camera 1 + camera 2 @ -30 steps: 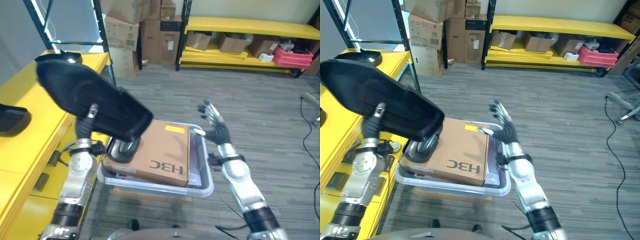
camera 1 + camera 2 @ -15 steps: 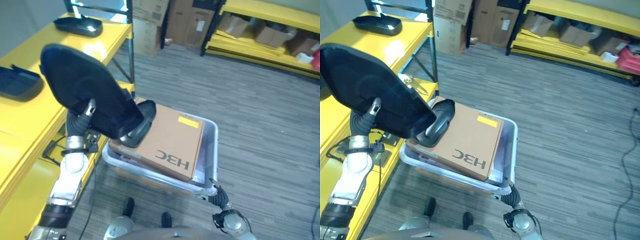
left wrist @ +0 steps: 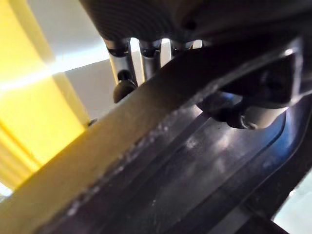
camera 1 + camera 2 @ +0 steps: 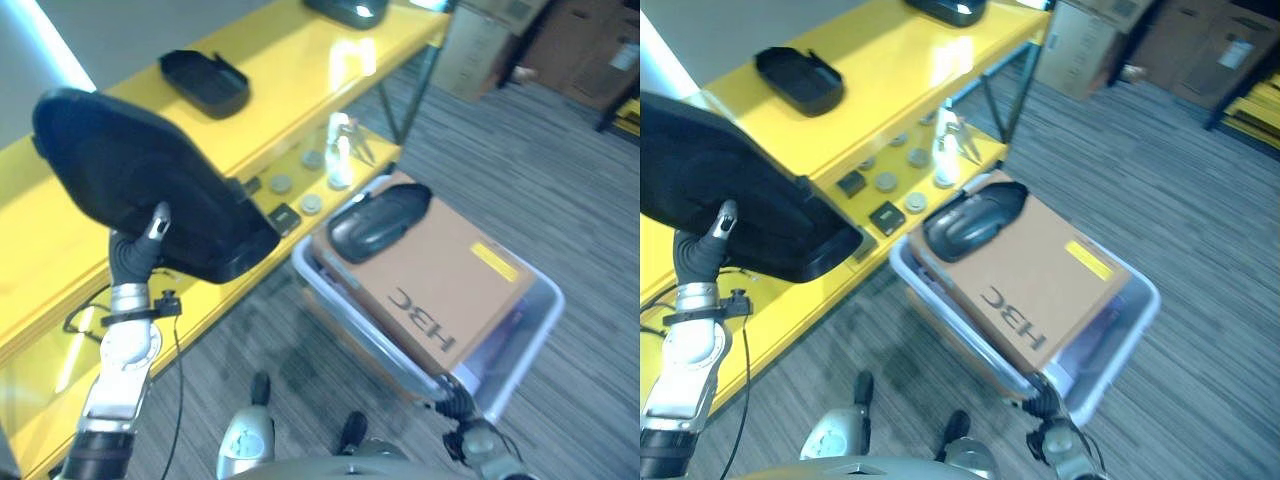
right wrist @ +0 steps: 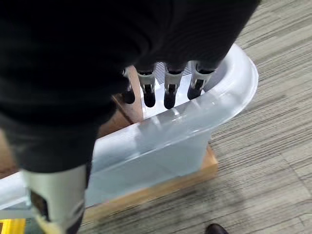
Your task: Move parts from the plastic box to the shelf.
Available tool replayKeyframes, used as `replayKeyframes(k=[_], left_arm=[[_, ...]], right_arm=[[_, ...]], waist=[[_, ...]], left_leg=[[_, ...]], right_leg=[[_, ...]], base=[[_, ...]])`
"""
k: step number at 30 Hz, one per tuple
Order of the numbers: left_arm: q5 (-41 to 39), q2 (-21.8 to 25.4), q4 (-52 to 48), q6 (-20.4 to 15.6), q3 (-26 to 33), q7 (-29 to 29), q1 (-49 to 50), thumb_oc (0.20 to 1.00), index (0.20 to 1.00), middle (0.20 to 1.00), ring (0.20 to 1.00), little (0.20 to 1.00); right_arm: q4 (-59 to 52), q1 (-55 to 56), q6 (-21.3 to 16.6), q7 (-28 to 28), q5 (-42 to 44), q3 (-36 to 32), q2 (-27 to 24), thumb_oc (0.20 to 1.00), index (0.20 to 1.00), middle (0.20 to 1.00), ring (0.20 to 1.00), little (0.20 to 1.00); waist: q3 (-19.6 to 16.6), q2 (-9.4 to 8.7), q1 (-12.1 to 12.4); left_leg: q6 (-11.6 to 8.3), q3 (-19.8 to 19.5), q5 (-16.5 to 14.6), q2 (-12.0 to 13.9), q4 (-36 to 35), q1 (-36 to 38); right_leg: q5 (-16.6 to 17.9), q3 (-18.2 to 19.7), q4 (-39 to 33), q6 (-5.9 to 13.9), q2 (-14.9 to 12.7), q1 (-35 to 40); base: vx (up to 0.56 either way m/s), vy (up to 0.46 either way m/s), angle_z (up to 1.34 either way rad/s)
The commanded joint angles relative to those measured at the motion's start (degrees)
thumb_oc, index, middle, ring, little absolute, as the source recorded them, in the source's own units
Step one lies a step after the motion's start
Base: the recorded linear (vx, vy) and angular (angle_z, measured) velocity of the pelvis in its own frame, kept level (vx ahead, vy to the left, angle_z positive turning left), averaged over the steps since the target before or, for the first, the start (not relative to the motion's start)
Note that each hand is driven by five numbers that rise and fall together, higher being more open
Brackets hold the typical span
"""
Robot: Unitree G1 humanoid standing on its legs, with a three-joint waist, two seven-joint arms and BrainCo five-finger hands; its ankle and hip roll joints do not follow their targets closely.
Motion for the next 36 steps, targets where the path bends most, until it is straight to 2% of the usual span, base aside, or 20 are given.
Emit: replayKeyframes(k=[1,3,8,9,10,11,12,13,14,15,18,21,23,24,26,30,32,33,34,36], left_arm=[[2.26,3.36,-5.06,-4.9,2.75,-0.39,-4.8,0.2,0.2,0.2,0.2,0.2],[1.63,3.83,-5.72,-5.21,2.47,-1.34,-4.84,0.2,0.2,0.2,0.2,0.2],[1.04,6.57,-10.43,-5.36,3.21,-3.22,-5.1,0.2,0.2,0.2,0.2,0.2],[0.83,7.06,-10.89,-5.34,3.03,-3.12,-5.64,0.2,0.2,0.2,0.2,0.2],[-0.6,7.41,-10.77,-5.26,1.9,-3.06,-7.31,0.2,0.2,0.2,0.2,0.2],[-0.63,7.49,-10.67,-5.27,1.85,-3.04,-7.48,0.2,0.2,0.2,0.2,0.2],[-0.9,8.44,-9.61,-5.1,-0.22,-2.68,-9.46,0.2,0.2,0.2,0.2,0.2],[-0.98,9.03,-9.23,-5.16,-0.79,-2.5,-9.91,0.2,0.2,0.2,0.2,0.2],[-0.98,9.07,-9.14,-5.2,-0.82,-2.48,-10.04,0.2,0.2,0.2,0.2,0.2],[-1.36,9.69,-9.43,-5.21,-0.54,-2.59,-9.45,0.2,0.2,0.2,0.2,0.2],[-1.39,10.8,-9.38,-4.8,0.36,-1.82,-8.44,0.2,0.2,0.2,0.2,0.2],[-1.2,10.79,-9.33,-4.57,1.14,-0.61,-7.3,0.2,0.2,0.2,0.2,0.2],[-0.3,10.87,-9.57,-4.87,1.79,0.69,-6.24,0.2,0.2,0.2,0.2,0.2],[-0.3,10.83,-9.58,-4.88,1.8,0.69,-6.2,0.2,0.2,0.2,0.2,0.2],[1.51,10.44,-8.8,-4.8,2.23,1.52,-5.3,0.2,0.2,0.2,0.2,0.2],[3.47,11.01,-8.54,-3.86,1.86,1.7,-5.1,0.2,0.2,0.2,0.2,0.2],[3.86,11.05,-7.79,-3.88,1.07,1.49,-5.11,0.2,0.2,0.2,0.2,0.2],[3.94,10.97,-7.03,-3.71,0.5,1.55,-5.57,0.2,0.2,0.2,0.2,0.2],[4.49,11.04,-6.56,-3.45,0.02,1.23,-5.88,0.2,0.2,0.2,0.2,0.2],[4.09,10.94,-6.61,-3.54,0.26,1.01,-5.57,0.2,0.2,0.2,0.2,0.2]], right_arm=[[5.87,-1.92,0.71,3.63,1.75,3.27,5.84,1.0,1.0,1.0,1.0,1.0],[8.14,-2.44,1.12,3.92,1.27,3.27,6.25,1.0,1.0,1.0,1.0,1.0],[14.93,-4.07,3.53,4.01,3.47,0.21,8.82,1.0,1.0,1.0,1.0,1.0],[15.55,-4.41,4.1,3.96,2.43,0.62,9.24,1.0,1.0,1.0,1.0,1.0],[16.21,-4.76,4.85,2.6,-0.21,1.44,9.43,1.0,1.0,1.0,1.0,1.0],[16.25,-4.86,4.86,2.52,-0.28,1.36,9.53,1.0,1.0,1.0,1.0,1.0],[16.23,-5.99,5.96,0.61,-1.66,1.17,9.69,1.0,1.0,1.0,1.0,1.0],[16.5,-7.06,6.53,-0.18,-1.13,0.43,9.99,1.0,1.0,1.0,1.0,1.0],[16.54,-7.16,6.55,-0.2,-1.12,0.4,10.03,1.0,1.0,1.0,1.0,1.0],[17.36,-7.64,7.22,-2.29,-0.89,-1.0,10.48,1.0,1.0,1.0,1.0,1.0],[16.8,-7.68,7.01,-5.64,1.94,-4.24,10.35,1.0,1.0,1.0,1.0,1.0],[11.93,-6.59,5.32,-10.6,4.42,-7.94,9.56,1.0,1.0,1.0,1.0,1.0],[0.37,-4.41,3.5,-12.46,0.31,-7.54,7.53,1.0,1.0,1.0,1.0,1.0],[0.07,-4.22,3.67,-12.45,0.24,-7.56,7.51,1.0,1.0,1.0,1.0,1.0],[-13.34,0.0,1.27,-11.33,-5.11,-6.82,4.41,1.0,1.0,1.0,1.0,1.0],[-19.16,1.74,0.09,-9.57,-6.58,-5.8,3.67,1.0,1.0,1.0,1.0,1.0],[-18.84,1.92,-0.59,-8.56,-6.91,-4.02,4.28,1.0,1.0,1.0,1.0,1.0],[-18.67,1.44,-0.88,-8.01,-6.83,-2.93,4.68,1.0,1.0,1.0,1.0,1.0],[-18.49,1.27,-1.49,-6.69,-5.95,-1.2,5.64,1.0,1.0,1.0,1.0,1.0],[-17.49,0.71,-1.52,-6.39,-5.4,-0.82,5.95,1.0,1.0,1.0,1.0,1.0]], waist=[[-4.52,-0.89,1.52],[-5.01,-1.01,1.87],[-7.2,-3.38,3.94],[-7.22,-3.97,4.45],[-6.71,-4.61,4.4],[-6.61,-4.75,4.4],[-5.04,-4.74,2.95],[-4.58,-4.64,2.23],[-4.59,-4.71,2.37],[-4.67,-4.96,2.23],[-5.54,-6.25,2.64],[-6.2,-7.03,2.22],[-6.69,-7.77,0.9],[-6.74,-7.75,0.98],[-6.35,-8.0,-0.61],[-5.61,-7.94,-1.64],[-5.05,-7.28,-2.62],[-4.89,-6.86,-3.28],[-4.52,-5.8,-3.93],[-4.34,-5.52,-3.93]], left_leg=[[-2.12,0.75,1.28,-0.23,-3.89,-2.68],[-1.98,0.27,1.3,-0.86,-4.71,-2.28],[0.22,-2.24,-2.51,-3.79,-3.29,-1.39],[1.03,-2.6,-3.41,-4.47,-2.49,-1.19],[2.4,-3.37,-4.66,-5.29,-1.54,-0.57],[2.57,-3.38,-4.77,-5.5,-1.43,-0.63],[3.99,-3.54,-4.17,-5.87,-0.94,-0.56],[4.44,-3.92,-4.08,-5.91,-1.14,-0.41],[4.51,-3.78,-4.07,-5.97,-1.18,-0.48],[4.72,-4.06,-4.23,-5.71,-1.82,0.06],[5.04,-3.73,-4.8,-5.98,-2.53,1.01],[5.33,-2.43,-5.57,-6.4,-3.03,2.03],[5.87,-0.62,-6.44,-6.73,-3.24,3.17],[5.94,-0.49,-6.2,-6.76,-3.24,3.04],[6.59,0.41,-6.87,-7.18,-3.98,4.82],[7.48,-0.07,-6.69,-7.68,-5.0,6.34],[7.67,-1.3,-6.46,-7.15,-5.57,7.08],[7.59,-2.11,-6.23,-6.76,-5.93,7.43],[7.11,-3.44,-5.65,-6.26,-6.52,7.95],[6.77,-3.96,-5.72,-5.93,-6.54,8.0]], right_leg=[[-5.61,2.7,-0.18,2.24,-1.92,-1.38],[-5.49,1.54,-0.2,2.43,-2.49,-0.82],[-5.55,0.89,1.63,3.97,-5.19,0.77],[-6.07,0.59,4.53,4.31,-6.32,0.57],[-5.84,0.91,11.81,4.86,-8.11,-0.91],[-6.21,0.98,12.65,5.06,-8.54,-1.24],[-2.78,2.49,19.94,5.95,-10.2,-5.07],[-0.98,4.19,22.47,6.8,-10.57,-7.13],[-1.0,4.41,22.71,6.87,-10.69,-7.41],[-0.1,6.99,22.0,7.71,-10.15,-8.26],[0.87,6.71,17.98,8.09,-9.83,-5.98],[1.47,6.35,15.79,8.56,-9.71,-4.27],[3.51,7.91,14.71,9.23,-10.0,-4.3],[3.76,7.99,14.58,9.17,-10.01,-4.43],[5.99,10.74,17.28,9.78,-10.86,-5.93],[10.08,14.08,22.88,10.09,-11.71,-8.83],[8.37,18.66,26.95,9.27,-8.88,-11.52],[5.65,21.49,28.11,8.38,-6.14,-13.49],[-0.08,24.61,25.99,6.93,-2.82,-16.17],[-1.52,24.34,24.04,6.37,-2.91,-16.29]], base=[[0.16,0.12,0.8],[0.1,0.13,0.58],[0.15,0.144,0.43],[0.13,0.189,-0.03],[0.13,0.196,-0.01],[0.02,0.276,0.4],[-0.06,0.222,0.51],[-0.06,0.216,0.56],[0.03,0.141,0.31],[0.08,0.117,0.1],[0.14,0.098,-0.15],[0.09,0.079,-0.16],[0.08,0.12,-0.2],[0.05,0.124,-0.64],[0.05,0.147,-0.66],[0.01,0.087,-0.09],[0.01,0.031,0.15],[0.07,0.021,0.03],[0.09,-0.006,-0.03],[0.06,-0.039,0.14]])
